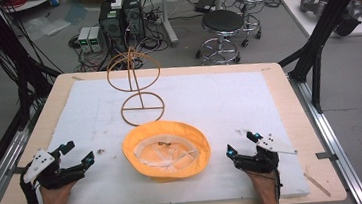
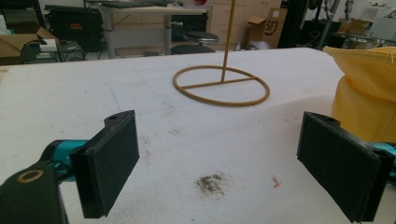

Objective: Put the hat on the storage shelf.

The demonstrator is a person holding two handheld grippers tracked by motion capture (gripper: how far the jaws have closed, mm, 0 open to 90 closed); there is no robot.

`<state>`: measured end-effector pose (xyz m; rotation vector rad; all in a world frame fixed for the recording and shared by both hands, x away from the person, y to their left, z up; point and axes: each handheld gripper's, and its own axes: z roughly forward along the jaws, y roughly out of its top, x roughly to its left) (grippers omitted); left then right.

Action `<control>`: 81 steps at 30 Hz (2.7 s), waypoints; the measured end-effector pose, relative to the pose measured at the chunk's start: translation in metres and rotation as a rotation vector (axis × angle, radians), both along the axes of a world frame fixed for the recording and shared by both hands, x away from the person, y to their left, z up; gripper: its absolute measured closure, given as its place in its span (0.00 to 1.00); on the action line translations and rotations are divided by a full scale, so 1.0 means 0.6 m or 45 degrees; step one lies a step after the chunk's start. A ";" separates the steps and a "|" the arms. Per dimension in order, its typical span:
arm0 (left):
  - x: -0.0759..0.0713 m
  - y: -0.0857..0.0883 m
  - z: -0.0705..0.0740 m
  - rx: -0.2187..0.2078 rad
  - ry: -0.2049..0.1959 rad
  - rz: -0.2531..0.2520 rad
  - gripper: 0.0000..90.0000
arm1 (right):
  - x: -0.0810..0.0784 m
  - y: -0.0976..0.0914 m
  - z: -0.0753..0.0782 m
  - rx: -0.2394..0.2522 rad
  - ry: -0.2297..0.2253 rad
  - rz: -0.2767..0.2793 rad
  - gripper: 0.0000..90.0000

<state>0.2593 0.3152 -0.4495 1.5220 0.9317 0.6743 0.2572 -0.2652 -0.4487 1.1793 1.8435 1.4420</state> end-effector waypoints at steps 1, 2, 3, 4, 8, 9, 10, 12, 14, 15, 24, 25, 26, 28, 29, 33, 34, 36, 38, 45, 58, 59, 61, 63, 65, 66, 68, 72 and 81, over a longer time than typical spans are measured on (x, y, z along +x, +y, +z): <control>0.000 0.000 0.000 0.000 0.001 -0.002 0.14 | 0.000 0.000 0.000 0.001 0.002 -0.001 0.11; 0.000 0.000 0.000 -0.001 0.002 -0.003 0.14 | 0.000 0.000 0.000 0.001 0.000 -0.001 0.11; 0.000 0.001 0.000 -0.001 0.003 -0.004 0.14 | 0.000 0.000 0.000 0.002 0.001 -0.001 0.11; 0.000 0.001 0.000 -0.001 0.003 -0.004 0.14 | 0.000 0.000 0.000 0.002 0.001 -0.001 0.11; 0.000 0.001 0.000 -0.001 0.002 -0.005 0.14 | -0.001 -0.001 0.000 0.005 0.002 -0.003 0.11; 0.000 0.000 0.000 0.000 0.001 -0.005 0.14 | -0.001 -0.001 0.000 0.005 0.002 -0.002 0.11; 0.000 0.000 0.000 -0.002 0.000 -0.005 0.14 | -0.001 -0.001 0.000 0.005 0.001 -0.002 0.11; 0.000 0.000 0.000 -0.001 0.001 -0.007 0.14 | -0.001 -0.001 0.000 0.003 -0.004 -0.002 0.11; 0.000 0.000 0.000 -0.002 0.001 -0.010 0.14 | -0.001 -0.001 0.000 0.008 -0.003 -0.002 0.11; 0.000 0.001 0.000 -0.002 0.001 -0.010 0.14 | -0.001 -0.001 0.000 0.008 -0.003 -0.002 0.11; 0.001 0.002 0.001 -0.033 -0.016 -0.053 0.13 | -0.001 -0.001 0.000 0.009 -0.005 -0.002 0.11; 0.001 0.003 0.002 -0.045 -0.026 -0.076 0.13 | -0.001 -0.001 0.000 0.009 -0.004 -0.002 0.11; 0.002 0.003 0.003 -0.057 -0.032 -0.091 0.12 | -0.001 -0.001 0.000 0.009 -0.004 -0.003 0.11; 0.003 0.003 0.007 -0.061 -0.042 -0.117 0.11 | -0.001 -0.001 0.000 0.008 -0.003 -0.003 0.11; 0.003 0.003 0.010 -0.058 -0.044 -0.131 0.10 | -0.001 -0.001 0.000 0.007 -0.002 -0.002 0.11; 0.008 -0.003 0.027 -0.034 -0.059 -0.212 0.10 | -0.001 -0.001 0.000 0.006 -0.001 -0.002 0.11; 0.008 -0.003 0.027 -0.034 -0.059 -0.212 0.10 | -0.001 -0.001 0.000 0.006 -0.001 -0.002 0.11; 0.011 -0.007 0.034 -0.028 -0.070 -0.250 0.10 | -0.001 -0.001 0.000 0.005 -0.002 -0.004 0.11; 0.014 -0.011 0.040 -0.015 -0.070 -0.289 0.09 | -0.001 -0.001 0.000 0.008 -0.001 -0.002 0.11; 0.022 -0.021 0.063 -0.001 -0.084 -0.406 0.09 | 0.000 -0.002 0.000 0.010 -0.008 0.001 0.11; 0.030 -0.046 0.098 0.078 -0.129 -0.673 0.12 | -0.001 -0.002 0.000 0.011 -0.009 -0.001 0.11; 0.031 -0.049 0.100 0.092 -0.130 -0.695 0.13 | -0.001 -0.002 0.000 0.014 -0.004 -0.003 0.11; 0.033 -0.057 0.105 0.105 -0.123 -0.747 0.13 | -0.001 -0.002 0.000 0.017 -0.004 -0.002 0.11; 0.033 -0.059 0.107 0.107 -0.121 -0.765 0.13 | -0.001 -0.002 0.000 0.017 -0.004 -0.002 0.11; 0.036 -0.067 0.113 0.131 -0.123 -0.804 0.14 | -0.001 -0.002 0.000 0.017 -0.004 -0.002 0.11; 0.036 -0.067 0.113 0.131 -0.123 -0.804 0.15 | -0.001 -0.002 0.000 0.017 -0.004 -0.002 0.11; 0.037 -0.071 0.115 0.145 -0.141 -0.838 0.21 | -0.001 -0.002 0.000 0.018 -0.004 -0.001 0.11; 0.039 -0.084 0.118 0.218 -0.134 -0.878 0.21 | -0.001 -0.003 0.000 0.018 -0.004 0.000 0.11; 0.042 -0.123 0.128 0.421 -0.134 -0.981 0.22 | -0.001 -0.003 0.000 0.018 -0.010 0.002 0.11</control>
